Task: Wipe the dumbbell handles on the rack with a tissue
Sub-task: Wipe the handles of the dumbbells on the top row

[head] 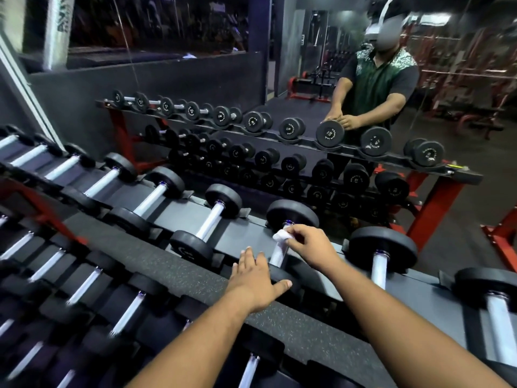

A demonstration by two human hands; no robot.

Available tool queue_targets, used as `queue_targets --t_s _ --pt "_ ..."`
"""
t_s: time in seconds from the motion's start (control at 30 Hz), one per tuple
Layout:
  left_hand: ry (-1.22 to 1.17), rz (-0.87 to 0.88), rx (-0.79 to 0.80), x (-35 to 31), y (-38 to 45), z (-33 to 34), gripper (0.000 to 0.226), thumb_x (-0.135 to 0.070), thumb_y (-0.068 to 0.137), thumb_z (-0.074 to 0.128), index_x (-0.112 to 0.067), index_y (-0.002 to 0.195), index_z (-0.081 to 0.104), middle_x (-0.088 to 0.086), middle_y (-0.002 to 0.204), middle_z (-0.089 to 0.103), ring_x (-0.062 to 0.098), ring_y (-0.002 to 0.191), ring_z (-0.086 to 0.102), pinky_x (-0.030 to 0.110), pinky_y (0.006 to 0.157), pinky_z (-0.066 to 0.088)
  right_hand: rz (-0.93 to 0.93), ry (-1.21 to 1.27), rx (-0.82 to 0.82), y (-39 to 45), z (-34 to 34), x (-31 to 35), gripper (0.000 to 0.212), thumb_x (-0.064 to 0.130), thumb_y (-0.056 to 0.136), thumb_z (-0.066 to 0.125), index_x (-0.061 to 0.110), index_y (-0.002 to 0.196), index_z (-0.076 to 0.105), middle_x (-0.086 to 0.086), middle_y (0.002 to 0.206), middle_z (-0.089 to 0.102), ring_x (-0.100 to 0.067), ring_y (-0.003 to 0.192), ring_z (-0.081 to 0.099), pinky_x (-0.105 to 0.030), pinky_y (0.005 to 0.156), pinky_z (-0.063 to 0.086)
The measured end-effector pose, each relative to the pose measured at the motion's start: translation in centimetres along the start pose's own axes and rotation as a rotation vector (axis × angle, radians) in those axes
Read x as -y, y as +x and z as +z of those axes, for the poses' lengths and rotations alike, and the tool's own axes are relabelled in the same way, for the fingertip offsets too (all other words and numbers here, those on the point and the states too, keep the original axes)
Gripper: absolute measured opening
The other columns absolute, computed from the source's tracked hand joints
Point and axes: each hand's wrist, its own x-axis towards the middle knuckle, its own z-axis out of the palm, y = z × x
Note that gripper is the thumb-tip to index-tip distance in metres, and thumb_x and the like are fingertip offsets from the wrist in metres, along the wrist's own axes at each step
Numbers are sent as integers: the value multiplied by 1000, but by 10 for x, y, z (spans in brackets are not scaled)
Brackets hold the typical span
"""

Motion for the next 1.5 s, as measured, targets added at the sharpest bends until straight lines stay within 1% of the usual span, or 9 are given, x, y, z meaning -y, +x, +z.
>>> queue_targets --t_s 0.13,0.23,0.33,0.53,0.7,0.87,1.1,1.27,1.5 --pt "11 0 7 0 -1 0 105 -72 91 48 -11 161 0 16 167 -15 30 155 -13 47 126 3 -86 -226 36 -8 3 -5 33 21 91 57 34 120 65 13 121 69 -12 108 63 -26 81 46" --pt "16 2 18 -1 -1 -1 104 -72 92 47 -11 161 -2 16 167 -16 29 155 -14 47 126 2 -221 -307 377 -14 15 -8 49 32 94 41 34 141 52 9 151 48 -14 141 42 -26 108 37" --pt "18 -3 16 -1 -1 -1 104 -72 92 47 -11 161 -1 15 167 -16 28 155 -14 46 127 2 -521 -541 584 -11 14 -13 55 14 98 41 19 153 39 1 160 34 -19 150 26 -34 118 28" --pt "28 -5 16 -1 0 -1 105 -73 91 46 -11 161 -2 16 167 -16 29 155 -13 46 127 2 -290 -674 354 12 14 -9 62 2 96 34 17 156 28 -4 162 23 -22 150 23 -38 114 35" --pt "35 6 17 0 1 1 103 -73 91 45 -12 161 -1 16 167 -14 28 155 -14 47 126 2 -570 -540 548 -1 16 -18 53 8 93 46 19 145 50 0 153 45 -17 146 32 -41 117 29" --pt "45 12 9 3 2 2 105 -75 92 43 -10 161 -3 17 167 -15 29 155 -15 48 126 1 -332 -706 406 9 4 -16 67 2 97 32 24 159 18 3 167 12 -15 153 9 -46 122 19" --pt "40 22 1 3 4 4 104 -74 91 43 -11 161 -1 17 167 -14 29 155 -14 47 126 0 -562 -604 646 -6 2 -15 62 12 101 45 24 158 25 6 166 18 -13 154 7 -37 122 8" --pt "34 20 7 4 2 2 103 -74 91 44 -11 161 0 17 167 -15 29 155 -15 47 126 0 -476 -665 588 1 9 -10 54 23 106 37 24 158 24 3 167 13 -16 154 6 -41 123 7" --pt "49 20 16 3 3 4 103 -74 92 42 -11 161 -4 17 167 -17 29 154 -16 47 126 0 -499 -650 514 2 -1 -11 66 3 94 43 24 156 32 4 163 28 -14 151 22 -45 123 16"
